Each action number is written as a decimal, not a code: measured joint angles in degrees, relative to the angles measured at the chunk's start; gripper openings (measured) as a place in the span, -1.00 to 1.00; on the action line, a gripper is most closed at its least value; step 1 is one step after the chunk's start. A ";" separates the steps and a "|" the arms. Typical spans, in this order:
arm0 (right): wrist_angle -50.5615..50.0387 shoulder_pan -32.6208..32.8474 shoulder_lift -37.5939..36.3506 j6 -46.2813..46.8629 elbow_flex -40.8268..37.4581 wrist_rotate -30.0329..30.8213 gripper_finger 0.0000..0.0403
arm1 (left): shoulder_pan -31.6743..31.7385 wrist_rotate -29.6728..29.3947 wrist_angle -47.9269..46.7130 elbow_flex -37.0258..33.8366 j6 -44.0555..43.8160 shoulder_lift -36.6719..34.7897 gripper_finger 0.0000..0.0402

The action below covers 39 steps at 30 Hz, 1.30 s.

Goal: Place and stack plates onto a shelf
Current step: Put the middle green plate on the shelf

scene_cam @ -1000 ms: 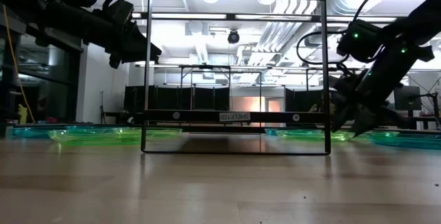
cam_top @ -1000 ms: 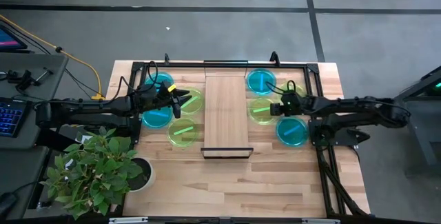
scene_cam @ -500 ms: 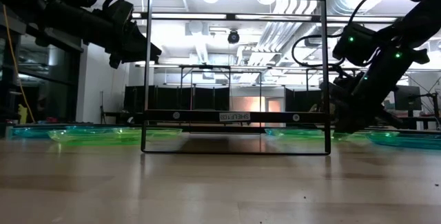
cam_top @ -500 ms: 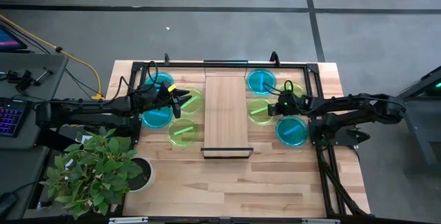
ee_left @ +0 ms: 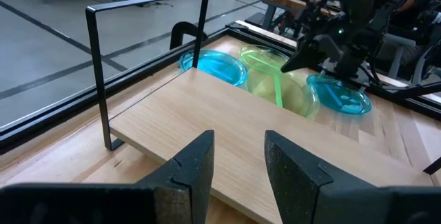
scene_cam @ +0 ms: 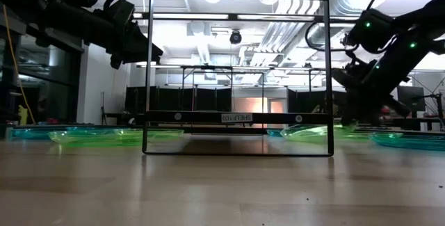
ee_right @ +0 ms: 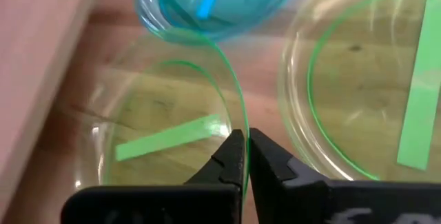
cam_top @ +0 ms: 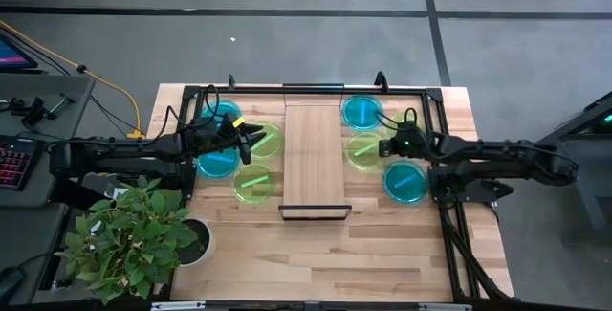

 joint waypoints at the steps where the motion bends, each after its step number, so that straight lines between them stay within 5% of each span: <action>1: 0.03 0.00 -0.75 -0.04 0.02 0.26 -1.00 | 0.00 0.00 0.01 0.00 -0.01 -0.01 -0.41; 11: -1.21 0.00 -5.92 -0.18 0.15 1.52 -1.00 | 0.02 0.00 0.02 -0.02 -0.02 0.00 -0.41; 19: -9.70 0.04 -5.93 3.64 0.17 -6.44 -0.97 | 0.00 0.00 0.02 -0.01 -0.02 0.00 -0.41; 32: -8.66 0.04 -4.12 6.69 0.17 -10.25 -0.15 | 0.00 0.00 0.04 -0.01 -0.04 0.00 -0.41; 39: -1.27 0.04 3.18 7.29 0.17 -10.81 -0.04 | 0.01 0.00 0.04 -0.01 -0.07 0.00 -0.41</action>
